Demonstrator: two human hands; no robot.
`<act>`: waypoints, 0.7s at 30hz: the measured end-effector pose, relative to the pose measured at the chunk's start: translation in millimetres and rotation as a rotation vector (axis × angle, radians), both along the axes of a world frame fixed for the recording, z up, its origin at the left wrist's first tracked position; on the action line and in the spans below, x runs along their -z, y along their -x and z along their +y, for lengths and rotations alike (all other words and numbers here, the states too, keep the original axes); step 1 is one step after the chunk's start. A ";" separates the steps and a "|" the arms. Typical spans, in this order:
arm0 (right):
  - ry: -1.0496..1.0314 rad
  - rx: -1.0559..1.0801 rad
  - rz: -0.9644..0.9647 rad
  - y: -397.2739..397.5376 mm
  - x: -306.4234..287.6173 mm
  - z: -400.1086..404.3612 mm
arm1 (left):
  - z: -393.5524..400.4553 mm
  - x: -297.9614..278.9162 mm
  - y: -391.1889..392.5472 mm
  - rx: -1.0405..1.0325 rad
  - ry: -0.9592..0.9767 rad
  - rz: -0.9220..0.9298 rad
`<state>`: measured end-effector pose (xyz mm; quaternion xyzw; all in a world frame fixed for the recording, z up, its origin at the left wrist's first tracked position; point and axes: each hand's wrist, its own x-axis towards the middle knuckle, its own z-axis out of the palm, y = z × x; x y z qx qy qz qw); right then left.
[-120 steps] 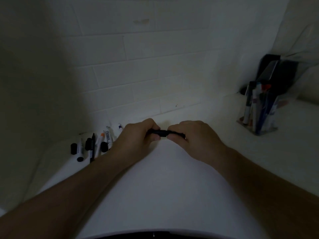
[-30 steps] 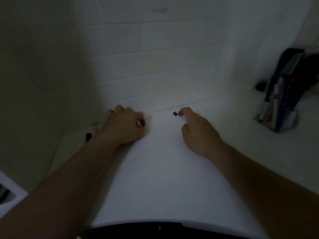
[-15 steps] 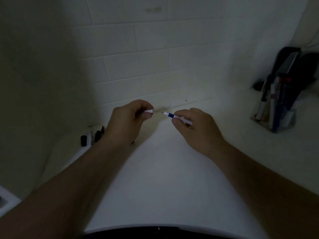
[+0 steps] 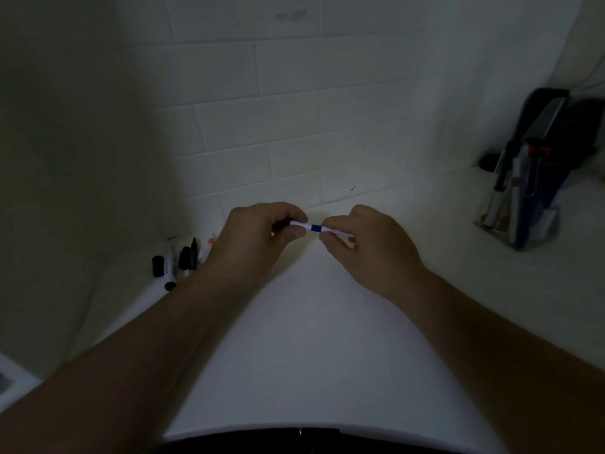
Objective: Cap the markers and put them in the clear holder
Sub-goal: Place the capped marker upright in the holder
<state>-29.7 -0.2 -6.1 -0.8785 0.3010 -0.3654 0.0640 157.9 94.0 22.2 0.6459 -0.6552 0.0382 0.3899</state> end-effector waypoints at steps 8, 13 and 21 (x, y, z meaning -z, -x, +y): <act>0.086 0.007 0.065 4.6 -7.5 3.8 | -1.3 5.5 12.0 0.015 0.006 0.125; 0.052 -0.005 0.003 4.5 -9.9 9.6 | -0.5 7.2 18.5 -0.006 0.072 0.174; 0.111 0.056 0.318 17.5 -19.9 4.9 | -4.7 12.4 26.3 0.092 0.013 -0.072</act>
